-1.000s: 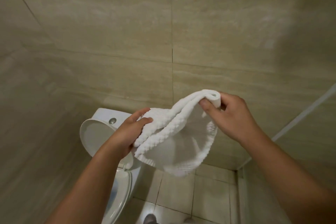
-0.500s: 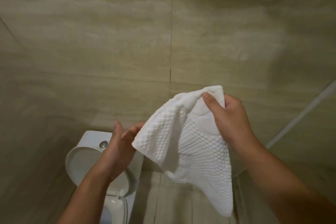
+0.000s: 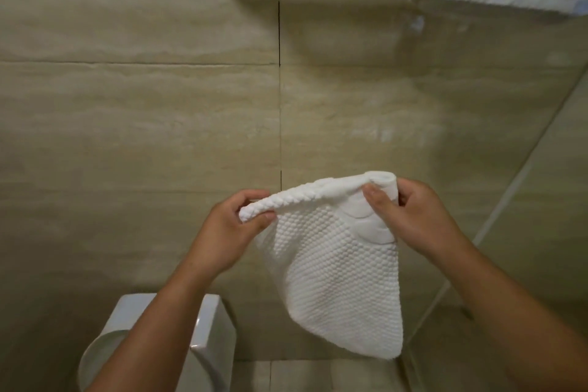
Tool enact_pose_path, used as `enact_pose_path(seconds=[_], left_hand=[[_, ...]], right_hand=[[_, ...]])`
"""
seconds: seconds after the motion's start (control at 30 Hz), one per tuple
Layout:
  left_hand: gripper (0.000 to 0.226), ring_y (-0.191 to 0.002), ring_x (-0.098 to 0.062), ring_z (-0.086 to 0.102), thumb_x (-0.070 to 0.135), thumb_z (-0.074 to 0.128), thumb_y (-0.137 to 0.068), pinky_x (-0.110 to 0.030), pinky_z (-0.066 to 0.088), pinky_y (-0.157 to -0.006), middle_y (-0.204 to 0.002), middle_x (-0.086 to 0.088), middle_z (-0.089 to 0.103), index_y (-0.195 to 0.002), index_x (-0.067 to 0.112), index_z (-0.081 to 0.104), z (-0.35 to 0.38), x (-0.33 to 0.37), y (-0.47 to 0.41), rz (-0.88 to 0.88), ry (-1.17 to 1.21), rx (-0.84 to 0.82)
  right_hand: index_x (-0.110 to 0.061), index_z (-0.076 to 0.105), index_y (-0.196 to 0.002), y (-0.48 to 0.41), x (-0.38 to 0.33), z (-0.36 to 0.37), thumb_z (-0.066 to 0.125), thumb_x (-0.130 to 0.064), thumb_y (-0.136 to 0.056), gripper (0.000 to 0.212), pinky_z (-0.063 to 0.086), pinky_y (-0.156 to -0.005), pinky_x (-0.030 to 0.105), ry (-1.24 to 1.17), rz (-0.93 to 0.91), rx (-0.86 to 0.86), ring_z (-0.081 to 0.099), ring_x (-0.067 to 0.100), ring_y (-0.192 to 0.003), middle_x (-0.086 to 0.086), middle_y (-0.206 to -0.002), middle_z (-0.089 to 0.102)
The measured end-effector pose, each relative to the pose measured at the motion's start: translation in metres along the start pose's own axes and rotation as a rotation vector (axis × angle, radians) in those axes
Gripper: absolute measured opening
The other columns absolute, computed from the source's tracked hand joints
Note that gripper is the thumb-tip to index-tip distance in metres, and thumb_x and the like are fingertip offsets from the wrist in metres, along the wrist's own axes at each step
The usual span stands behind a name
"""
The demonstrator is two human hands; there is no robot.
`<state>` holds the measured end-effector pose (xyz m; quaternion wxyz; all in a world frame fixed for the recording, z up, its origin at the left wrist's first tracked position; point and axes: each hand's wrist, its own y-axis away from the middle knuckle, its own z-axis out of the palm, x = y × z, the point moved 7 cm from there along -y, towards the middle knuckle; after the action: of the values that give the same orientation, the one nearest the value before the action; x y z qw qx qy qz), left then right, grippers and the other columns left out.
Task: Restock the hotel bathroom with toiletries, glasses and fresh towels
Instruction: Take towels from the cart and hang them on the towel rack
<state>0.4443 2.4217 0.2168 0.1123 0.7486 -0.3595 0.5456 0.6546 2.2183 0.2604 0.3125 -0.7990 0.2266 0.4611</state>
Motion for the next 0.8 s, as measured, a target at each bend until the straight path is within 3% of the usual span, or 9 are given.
enact_pose_path(seconds=[0.1, 0.3, 0.4, 0.5, 0.67, 0.8], left_hand=[[0.031, -0.083, 0.004, 0.068, 0.014, 0.084, -0.085, -0.01, 0.05, -0.071, -0.096, 0.019, 0.076, -0.11, 0.029, 0.074, -0.006, 0.024, -0.019, 0.065, -0.025, -0.028], [0.036, -0.074, -0.001, 0.065, 0.006, 0.084, -0.084, -0.014, 0.051, -0.068, -0.091, 0.007, 0.077, -0.109, 0.03, 0.075, -0.022, 0.076, -0.04, 0.209, 0.014, 0.022], [0.039, -0.072, 0.0, 0.064, 0.003, 0.084, -0.083, -0.011, 0.05, -0.068, -0.089, 0.01, 0.076, -0.109, 0.031, 0.075, -0.04, 0.11, -0.045, 0.296, 0.028, 0.078], [0.04, -0.075, 0.003, 0.066, 0.006, 0.084, -0.083, -0.009, 0.05, -0.071, -0.092, 0.016, 0.076, -0.108, 0.036, 0.075, -0.067, 0.148, -0.047, 0.397, 0.021, 0.16], [0.038, -0.084, 0.004, 0.069, 0.01, 0.083, -0.084, -0.01, 0.052, -0.077, -0.097, 0.02, 0.077, -0.108, 0.038, 0.074, -0.103, 0.206, -0.054, 0.561, -0.04, 0.24], [0.034, -0.09, 0.007, 0.069, 0.012, 0.083, -0.086, -0.006, 0.049, -0.074, -0.099, 0.027, 0.074, -0.109, 0.035, 0.074, -0.127, 0.249, -0.06, 0.662, -0.117, 0.29]], right_hand=[[-0.039, 0.075, -0.088, -0.007, -0.01, -0.021, 0.075, -0.033, -0.092, 0.007, 0.056, -0.067, 0.018, 0.047, -0.068, 0.063, 0.071, -0.004, -0.075, -0.021, -0.084, 0.078], [-0.047, 0.075, -0.09, -0.016, -0.051, -0.054, 0.083, -0.025, -0.087, 0.024, 0.052, -0.067, 0.016, 0.196, -0.283, 0.192, 0.068, -0.001, -0.072, -0.025, -0.084, 0.076], [-0.033, 0.081, -0.095, -0.013, -0.086, -0.068, 0.087, -0.021, -0.081, 0.019, 0.042, -0.064, 0.007, 0.294, -0.421, 0.276, 0.064, -0.003, -0.068, -0.023, -0.081, 0.075], [-0.022, 0.083, -0.1, -0.011, -0.127, -0.081, 0.088, -0.027, -0.078, 0.023, 0.042, -0.068, 0.005, 0.364, -0.553, 0.382, 0.065, -0.004, -0.074, -0.023, -0.084, 0.073], [-0.023, 0.082, -0.106, -0.015, -0.191, -0.096, 0.076, -0.043, -0.082, 0.032, 0.051, -0.071, 0.023, 0.377, -0.75, 0.422, 0.069, 0.01, -0.073, -0.017, -0.091, 0.077], [-0.023, 0.081, -0.103, -0.027, -0.235, -0.109, 0.077, -0.042, -0.084, 0.028, 0.049, -0.068, 0.021, 0.437, -0.84, 0.464, 0.066, 0.01, -0.071, -0.014, -0.085, 0.075]])
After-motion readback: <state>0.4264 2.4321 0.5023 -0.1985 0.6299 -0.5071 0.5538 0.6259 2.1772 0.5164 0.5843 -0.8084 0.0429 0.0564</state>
